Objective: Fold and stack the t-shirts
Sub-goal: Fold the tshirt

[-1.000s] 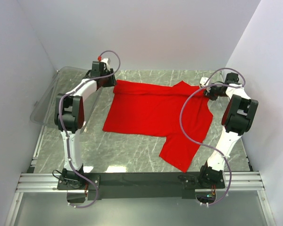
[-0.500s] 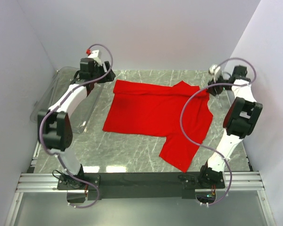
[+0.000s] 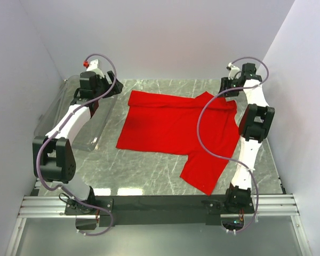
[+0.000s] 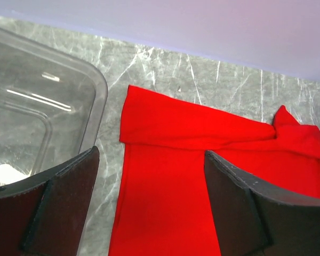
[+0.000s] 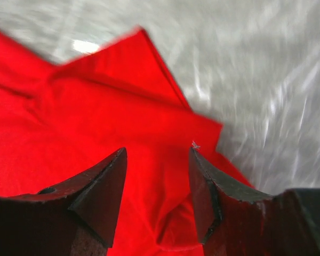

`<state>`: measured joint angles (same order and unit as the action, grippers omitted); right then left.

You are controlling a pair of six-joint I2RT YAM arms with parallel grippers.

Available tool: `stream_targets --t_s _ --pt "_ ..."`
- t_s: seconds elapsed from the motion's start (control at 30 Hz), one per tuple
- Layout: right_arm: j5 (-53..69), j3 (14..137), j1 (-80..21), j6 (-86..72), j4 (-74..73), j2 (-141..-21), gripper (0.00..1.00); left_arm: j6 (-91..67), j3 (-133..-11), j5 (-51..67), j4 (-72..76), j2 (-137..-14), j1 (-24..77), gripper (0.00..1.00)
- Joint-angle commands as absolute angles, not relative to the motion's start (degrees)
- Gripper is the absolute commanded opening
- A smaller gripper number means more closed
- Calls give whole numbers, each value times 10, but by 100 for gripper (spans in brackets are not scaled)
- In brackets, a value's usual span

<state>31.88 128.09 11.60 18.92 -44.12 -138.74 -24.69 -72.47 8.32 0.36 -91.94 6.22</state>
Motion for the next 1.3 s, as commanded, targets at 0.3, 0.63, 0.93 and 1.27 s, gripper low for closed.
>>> stream_targets --t_s 0.3,0.63,0.93,1.27 --pt "199 1260 118 109 -433 -1388 59 -265 -705 97 36 -902 60 84" --pt "206 1329 105 99 -474 -1432 57 -269 -706 98 32 -902 60 84" --pt "205 1346 105 101 -497 -1445 55 -267 -713 97 21 -896 60 84" --pt "233 1366 107 107 -489 -1448 40 -269 -721 100 17 -897 60 83"
